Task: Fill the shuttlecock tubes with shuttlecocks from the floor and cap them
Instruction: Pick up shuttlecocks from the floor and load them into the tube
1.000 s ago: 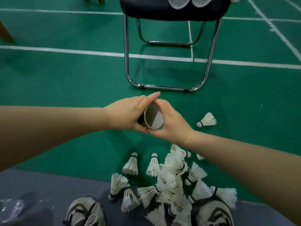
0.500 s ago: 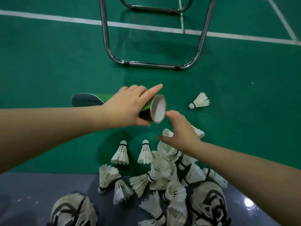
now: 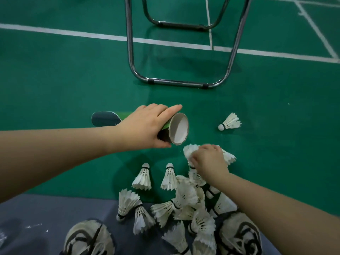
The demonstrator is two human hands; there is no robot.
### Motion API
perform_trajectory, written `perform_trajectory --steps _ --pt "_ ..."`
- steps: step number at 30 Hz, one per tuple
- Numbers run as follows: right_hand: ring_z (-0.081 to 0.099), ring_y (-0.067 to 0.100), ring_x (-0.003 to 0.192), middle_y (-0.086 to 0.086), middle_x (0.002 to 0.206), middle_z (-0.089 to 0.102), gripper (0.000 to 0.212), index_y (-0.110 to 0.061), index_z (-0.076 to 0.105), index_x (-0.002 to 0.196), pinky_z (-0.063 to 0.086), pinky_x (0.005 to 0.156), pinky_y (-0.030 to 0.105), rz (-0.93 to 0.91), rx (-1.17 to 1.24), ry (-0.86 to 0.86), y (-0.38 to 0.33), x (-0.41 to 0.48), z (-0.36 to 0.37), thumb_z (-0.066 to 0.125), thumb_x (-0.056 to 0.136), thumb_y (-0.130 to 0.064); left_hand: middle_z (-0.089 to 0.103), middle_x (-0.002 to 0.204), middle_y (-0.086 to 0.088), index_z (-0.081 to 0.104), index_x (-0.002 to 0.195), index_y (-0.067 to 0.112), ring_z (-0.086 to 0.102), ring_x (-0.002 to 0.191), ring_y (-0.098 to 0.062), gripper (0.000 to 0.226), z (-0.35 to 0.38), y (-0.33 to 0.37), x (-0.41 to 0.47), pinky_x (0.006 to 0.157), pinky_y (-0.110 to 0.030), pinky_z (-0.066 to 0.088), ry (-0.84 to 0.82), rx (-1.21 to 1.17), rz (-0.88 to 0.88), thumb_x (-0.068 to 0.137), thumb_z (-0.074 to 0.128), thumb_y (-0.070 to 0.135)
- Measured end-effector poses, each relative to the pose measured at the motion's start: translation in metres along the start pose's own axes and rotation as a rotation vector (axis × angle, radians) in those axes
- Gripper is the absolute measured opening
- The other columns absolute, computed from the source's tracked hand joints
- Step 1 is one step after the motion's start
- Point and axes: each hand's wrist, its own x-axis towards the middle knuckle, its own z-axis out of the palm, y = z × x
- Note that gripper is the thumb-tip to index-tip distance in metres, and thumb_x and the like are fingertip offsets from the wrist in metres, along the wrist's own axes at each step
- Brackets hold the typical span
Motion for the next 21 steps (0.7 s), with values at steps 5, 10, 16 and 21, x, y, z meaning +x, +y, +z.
perform_trajectory --steps 5,10,16,21 --pt "0.034 0.011 0.057 0.0 0.059 0.041 0.038 -0.01 0.05 0.061 0.028 0.056 0.028 0.269 0.984 0.499 0.008 0.014 -0.063 0.045 0.097 -0.021 0.058 0.114 -0.013 0.031 0.139 0.014 0.056 0.1 -0.034 0.091 -0.003 -0.001 0.01 0.082 -0.044 0.046 0.054 -0.009 -0.064 0.065 0.06 0.06" --pt "0.042 0.009 0.066 -0.005 0.065 0.051 0.027 -0.013 0.06 0.071 0.037 0.064 0.026 0.179 1.24 0.813 -0.003 0.025 -0.108 0.047 0.095 -0.016 0.053 0.122 -0.013 0.027 0.146 0.011 0.049 0.109 -0.033 0.096 -0.012 0.001 0.018 0.091 -0.043 0.04 0.058 -0.008 -0.138 0.07 0.073 0.051" --pt "0.052 0.011 0.069 -0.008 0.069 0.06 0.024 -0.03 0.062 0.073 0.047 0.069 0.038 0.053 1.2 0.707 -0.03 0.024 -0.103 0.046 0.091 -0.025 0.051 0.124 -0.01 0.024 0.147 0.014 0.048 0.111 -0.031 0.097 -0.015 0.003 0.019 0.094 -0.043 0.04 0.035 0.012 -0.183 0.071 0.069 0.053" --pt "0.052 0.042 0.075 0.029 0.078 0.059 0.038 0.005 0.061 0.081 0.045 0.07 0.055 -0.069 1.141 0.586 -0.036 0.025 -0.089 0.043 0.091 -0.027 0.05 0.124 -0.011 0.022 0.147 0.014 0.047 0.112 -0.031 0.097 -0.015 0.001 0.023 0.094 -0.044 0.04 0.044 0.022 -0.201 0.071 0.068 0.053"
